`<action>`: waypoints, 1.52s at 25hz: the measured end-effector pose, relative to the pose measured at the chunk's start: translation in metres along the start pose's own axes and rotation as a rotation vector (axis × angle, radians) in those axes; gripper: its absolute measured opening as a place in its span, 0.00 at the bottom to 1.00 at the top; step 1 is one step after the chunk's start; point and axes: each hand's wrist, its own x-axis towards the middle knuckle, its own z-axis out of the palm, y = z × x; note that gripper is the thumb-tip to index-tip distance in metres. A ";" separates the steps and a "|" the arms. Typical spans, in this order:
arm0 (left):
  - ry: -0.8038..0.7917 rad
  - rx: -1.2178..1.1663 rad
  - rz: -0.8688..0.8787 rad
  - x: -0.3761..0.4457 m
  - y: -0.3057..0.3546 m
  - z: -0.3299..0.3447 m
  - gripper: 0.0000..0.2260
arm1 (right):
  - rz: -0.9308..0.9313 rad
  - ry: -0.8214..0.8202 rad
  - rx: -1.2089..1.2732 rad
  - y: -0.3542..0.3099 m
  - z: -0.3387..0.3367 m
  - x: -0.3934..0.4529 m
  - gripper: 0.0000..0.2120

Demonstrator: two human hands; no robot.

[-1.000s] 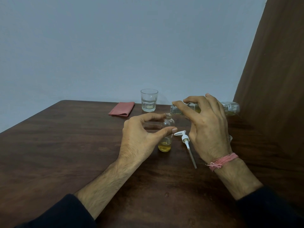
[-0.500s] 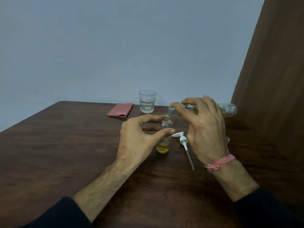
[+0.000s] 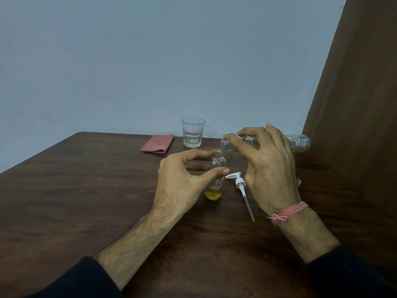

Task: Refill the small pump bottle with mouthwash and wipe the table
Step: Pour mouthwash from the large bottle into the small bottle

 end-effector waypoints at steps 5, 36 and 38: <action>-0.008 0.003 -0.001 -0.001 0.001 -0.001 0.24 | 0.000 -0.005 -0.002 0.000 0.001 0.000 0.39; -0.008 0.002 0.004 -0.001 0.001 0.000 0.23 | -0.003 0.018 -0.006 0.001 0.002 -0.001 0.40; -0.011 0.006 0.005 -0.001 0.001 0.000 0.23 | -0.001 0.017 -0.009 0.001 0.002 -0.001 0.40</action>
